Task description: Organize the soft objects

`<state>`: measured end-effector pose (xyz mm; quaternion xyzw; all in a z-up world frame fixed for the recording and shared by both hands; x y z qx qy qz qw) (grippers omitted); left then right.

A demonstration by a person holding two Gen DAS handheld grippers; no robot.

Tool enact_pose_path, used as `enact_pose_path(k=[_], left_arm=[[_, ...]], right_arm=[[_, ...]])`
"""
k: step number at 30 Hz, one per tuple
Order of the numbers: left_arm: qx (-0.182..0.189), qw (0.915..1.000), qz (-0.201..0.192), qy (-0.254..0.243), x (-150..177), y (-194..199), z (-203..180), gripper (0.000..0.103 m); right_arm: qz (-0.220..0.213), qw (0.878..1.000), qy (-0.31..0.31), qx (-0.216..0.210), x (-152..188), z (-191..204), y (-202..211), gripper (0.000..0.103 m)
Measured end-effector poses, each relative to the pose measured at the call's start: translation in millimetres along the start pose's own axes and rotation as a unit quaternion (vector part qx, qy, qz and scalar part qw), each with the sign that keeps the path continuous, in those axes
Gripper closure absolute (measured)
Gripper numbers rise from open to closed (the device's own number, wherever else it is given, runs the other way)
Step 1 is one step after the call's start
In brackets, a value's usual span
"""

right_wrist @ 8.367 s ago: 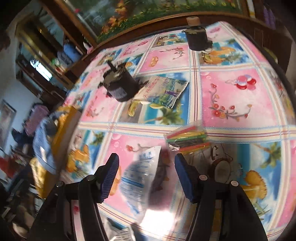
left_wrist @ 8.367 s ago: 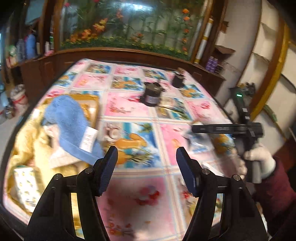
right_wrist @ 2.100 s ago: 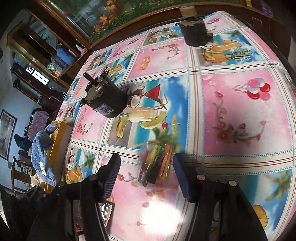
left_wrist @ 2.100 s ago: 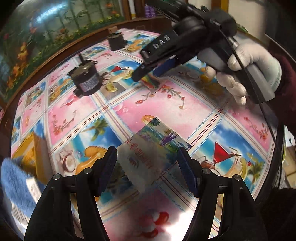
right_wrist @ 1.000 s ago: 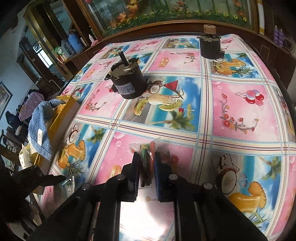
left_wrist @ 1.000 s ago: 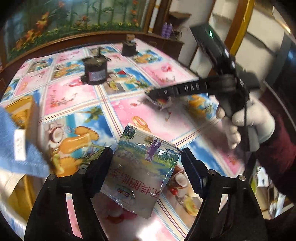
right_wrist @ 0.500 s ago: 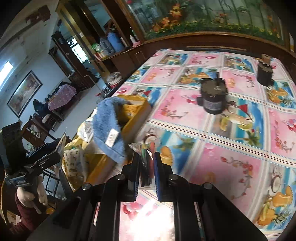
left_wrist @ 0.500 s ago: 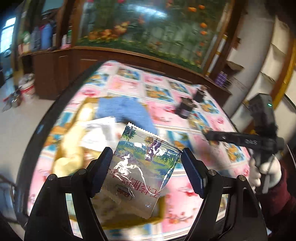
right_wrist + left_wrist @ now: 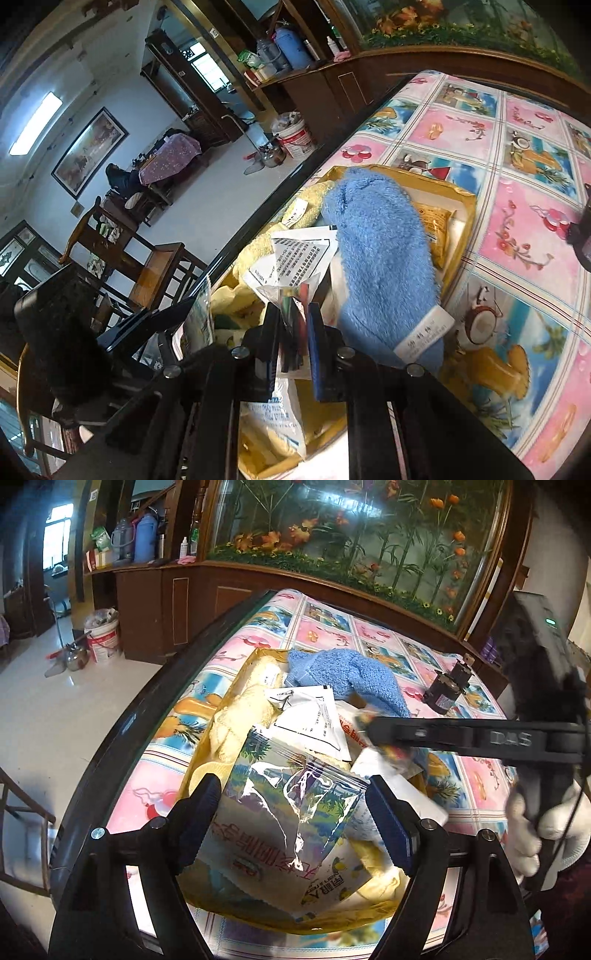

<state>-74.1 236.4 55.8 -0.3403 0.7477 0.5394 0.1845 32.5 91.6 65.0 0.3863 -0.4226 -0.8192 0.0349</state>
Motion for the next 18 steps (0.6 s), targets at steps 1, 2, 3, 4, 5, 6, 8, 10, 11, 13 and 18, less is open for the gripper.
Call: enact_pose_path(k=[1, 2, 3, 4, 5, 6, 8, 10, 11, 13, 18], left_arm=[[-0.003, 1.0, -0.005, 0.0, 0.5, 1.6, -0.3, 0.022], [-0.005, 0.9999, -0.009, -0.001, 0.8, 2.8, 0.1, 0.022], [-0.009, 0.9998, -0.016, -0.001, 0.7, 4.3, 0.1, 0.022], [-0.013, 0.9996, -0.024, -0.002, 0.9, 6.5, 0.1, 0.022], [-0.016, 0.9993, -0.033, -0.005, 0.5, 8.6, -1.2, 0.022], [-0.02, 0.9989, -0.043, -0.007, 0.5, 11.5, -1.9, 0.022], [-0.027, 0.9977, -0.061, -0.011, -0.3, 17.7, -4.1, 0.022], [-0.034, 0.9963, -0.078, -0.014, -1.0, 24.9, -6.5, 0.022], [-0.038, 0.9955, -0.086, -0.013, -1.3, 28.7, -7.5, 0.022], [-0.049, 0.9935, -0.102, -0.013, -1.8, 37.7, -10.9, 0.022], [-0.087, 0.9817, -0.169, -0.014, 1.4, 70.6, -24.6, 0.022]], right_arm=[[0.007, 1.0, -0.006, 0.002, -1.2, -1.5, -7.5, 0.091], [0.014, 1.0, -0.012, 0.002, -2.2, -3.7, -15.6, 0.091], [0.018, 1.0, -0.014, 0.003, -2.1, -4.2, -21.1, 0.091], [0.019, 1.0, -0.013, 0.003, -2.7, -3.3, -24.5, 0.091], [0.019, 1.0, -0.01, 0.005, -3.6, -1.5, -26.7, 0.091], [0.02, 1.0, -0.001, 0.01, -5.0, 2.5, -28.0, 0.09], [0.017, 1.0, 0.014, 0.012, -6.5, 8.6, -25.0, 0.087], [0.002, 1.0, 0.01, 0.001, -7.1, 12.0, -16.3, 0.087], [-0.004, 1.0, 0.007, -0.006, -7.1, 13.3, -12.7, 0.087], [-0.022, 1.0, 0.003, -0.016, -8.5, 13.9, -1.7, 0.079], [-0.062, 0.998, 0.004, -0.005, -3.2, 13.1, 30.9, 0.061]])
Point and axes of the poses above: each gripper's, at about its wrist camera, not at the fingertips, and y roughly against the way its jaws point, z to its left, x to its underside, the point moved 1 cm from there along -y, roughly the way its jaws point, and after that the axes turned 11 degrees about y, right-handed, at the moved point
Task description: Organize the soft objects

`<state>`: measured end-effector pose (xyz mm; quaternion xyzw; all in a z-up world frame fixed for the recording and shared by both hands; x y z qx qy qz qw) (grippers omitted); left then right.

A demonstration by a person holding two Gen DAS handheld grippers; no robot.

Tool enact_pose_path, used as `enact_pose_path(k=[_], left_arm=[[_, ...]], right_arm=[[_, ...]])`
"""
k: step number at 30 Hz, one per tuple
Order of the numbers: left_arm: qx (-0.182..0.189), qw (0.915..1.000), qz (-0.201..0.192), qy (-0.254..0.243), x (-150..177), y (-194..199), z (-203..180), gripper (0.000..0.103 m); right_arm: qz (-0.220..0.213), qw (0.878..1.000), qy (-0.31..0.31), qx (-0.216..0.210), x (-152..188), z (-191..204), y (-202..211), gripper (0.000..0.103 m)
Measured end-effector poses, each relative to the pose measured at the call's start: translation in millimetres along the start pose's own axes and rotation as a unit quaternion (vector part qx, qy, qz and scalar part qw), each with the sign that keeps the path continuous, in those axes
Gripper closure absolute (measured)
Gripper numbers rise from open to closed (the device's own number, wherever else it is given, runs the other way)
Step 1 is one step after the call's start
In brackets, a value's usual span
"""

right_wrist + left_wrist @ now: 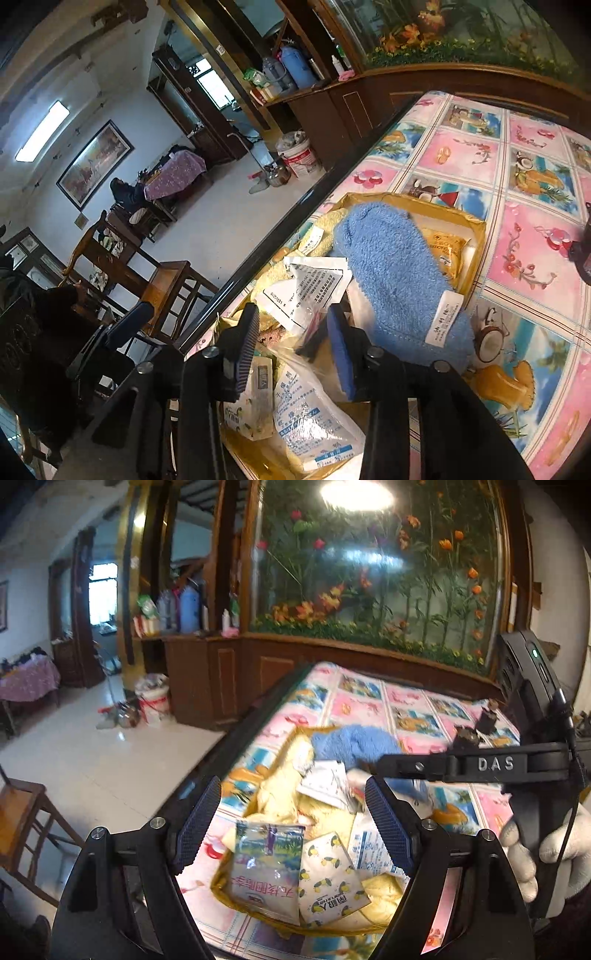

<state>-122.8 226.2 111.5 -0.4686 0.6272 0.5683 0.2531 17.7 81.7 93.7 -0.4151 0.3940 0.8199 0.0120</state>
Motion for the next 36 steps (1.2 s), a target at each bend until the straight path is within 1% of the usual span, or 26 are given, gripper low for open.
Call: enact_pose_path(k=[2, 3, 4, 5, 6, 7, 8, 9, 12, 15, 17, 25, 31, 36], left_arm=[[-0.019, 0.9993, -0.032, 0.005, -3.3, 18.4, -5.2, 0.021], [-0.014, 0.9988, -0.046, 0.007, -4.5, 28.1, -7.8, 0.016], [-0.005, 0.9985, -0.051, 0.017, -4.6, 34.7, -7.6, 0.006], [0.003, 0.9979, -0.051, 0.04, -3.5, 38.5, -4.8, 0.0], [0.009, 0.9968, -0.05, 0.062, -4.0, 38.9, -1.9, 0.0], [0.01, 0.9962, -0.047, 0.073, -4.4, 37.1, -1.6, 0.0], [0.002, 0.9962, -0.043, 0.075, -3.8, 34.7, -2.4, 0.0], [-0.017, 0.9961, -0.044, 0.074, -2.8, 34.0, -4.6, 0.0], [-0.068, 0.9934, -0.068, 0.061, 2.5, 39.1, -15.6, 0.0], [-0.097, 0.9914, -0.07, 0.054, 6.3, 40.4, -23.0, 0.0], [-0.113, 0.9898, -0.071, 0.051, 9.5, 40.7, -25.1, 0.0], [-0.133, 0.989, -0.051, 0.04, 18.7, 34.9, -26.7, 0.0], [-0.137, 0.9891, -0.032, 0.044, 22.6, 27.3, -24.2, 0.0], [-0.139, 0.989, -0.025, 0.044, 25.7, 24.3, -22.3, 0.0]], right_arm=[[-0.013, 1.0, -0.001, 0.005, 5.3, -0.8, 13.0, 0.061], [-0.021, 1.0, 0.002, 0.009, 9.5, -0.1, 20.7, 0.061], [-0.031, 0.999, 0.006, 0.015, 14.5, 0.5, 28.6, 0.061], [-0.041, 0.999, 0.012, 0.022, 18.6, 1.7, 35.7, 0.061], [-0.049, 0.998, 0.018, 0.029, 24.7, 3.3, 42.1, 0.061], [-0.054, 0.998, 0.022, 0.036, 29.9, 4.5, 46.2, 0.06], [-0.058, 0.997, 0.027, 0.044, 36.2, 5.7, 50.4, 0.06], [-0.063, 0.996, 0.033, 0.054, 43.1, 7.1, 54.8, 0.059], [-0.068, 0.993, 0.049, 0.086, 61.9, 12.9, 62.6, 0.057], [-0.062, 0.992, 0.051, 0.094, 74.5, 11.9, 62.5, 0.051], [-0.055, 0.993, 0.054, 0.094, 81.6, 13.1, 58.9, 0.05], [-0.029, 0.992, 0.076, 0.1, 105.8, 32.1, 48.1, 0.05], [-0.019, 0.989, 0.095, 0.109, 109.0, 42.3, 39.4, 0.05], [-0.011, 0.987, 0.111, 0.112, 110.4, 50.7, 33.5, 0.05]])
Point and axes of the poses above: each gripper's, at about its wrist camera, not at the fingertips, and y roughly against the way its jaws point, z to its left, x to its underside, the point moved 1 cm from there along -y, roughly the way its jaws point, and after that the axes turned 11 degrees about y, right-handed, at the moved point
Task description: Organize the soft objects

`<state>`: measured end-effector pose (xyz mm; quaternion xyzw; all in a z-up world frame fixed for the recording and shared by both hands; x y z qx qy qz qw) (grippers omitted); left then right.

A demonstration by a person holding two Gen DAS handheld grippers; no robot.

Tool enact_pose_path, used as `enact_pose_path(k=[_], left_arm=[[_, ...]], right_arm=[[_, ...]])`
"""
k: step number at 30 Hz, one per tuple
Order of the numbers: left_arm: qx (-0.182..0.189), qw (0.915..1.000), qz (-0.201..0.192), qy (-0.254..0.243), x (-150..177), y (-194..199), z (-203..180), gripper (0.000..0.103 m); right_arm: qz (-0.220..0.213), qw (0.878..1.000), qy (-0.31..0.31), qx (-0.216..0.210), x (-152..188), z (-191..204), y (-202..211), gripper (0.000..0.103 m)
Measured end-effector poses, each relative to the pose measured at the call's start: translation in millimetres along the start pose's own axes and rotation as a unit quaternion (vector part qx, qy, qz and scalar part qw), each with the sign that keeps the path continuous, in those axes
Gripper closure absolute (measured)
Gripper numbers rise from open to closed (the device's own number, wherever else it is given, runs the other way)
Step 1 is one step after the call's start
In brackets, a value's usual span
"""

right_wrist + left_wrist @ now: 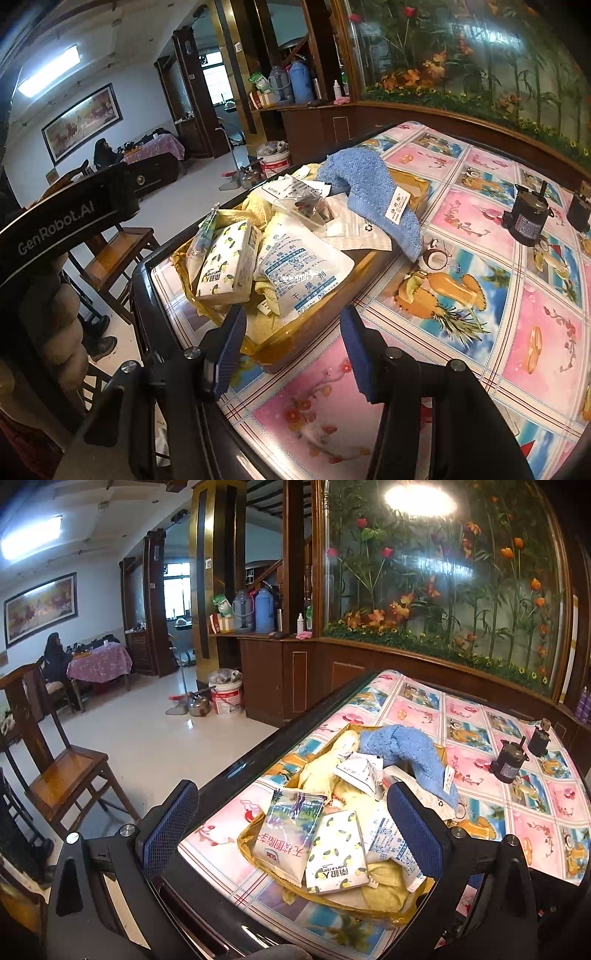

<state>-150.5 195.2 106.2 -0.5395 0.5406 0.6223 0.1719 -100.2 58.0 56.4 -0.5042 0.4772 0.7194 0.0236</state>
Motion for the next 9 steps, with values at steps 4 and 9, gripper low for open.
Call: enact_pose_path(k=[4, 9], left_arm=[[-0.005, 1.0, 0.001, -0.003, 2.5, -1.0, 0.6, 0.0], [-0.008, 0.9998, 0.013, -0.013, 6.0, -3.0, -0.8, 0.0]], right_arm=[[0.006, 1.0, 0.006, -0.002, 0.1, 5.8, -4.3, 0.05], [0.01, 1.0, 0.007, -0.005, 0.5, 8.6, -7.4, 0.05]])
Point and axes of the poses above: each gripper's, at about its wrist camera, not at the fingertips, and y roughly against the way its jaws point, z to its left, x to its underside, the point moved 1 cm from there along -y, roughly the way its jaws point, and after that the axes turned 11 degrees about y, right-handed, at the moved point
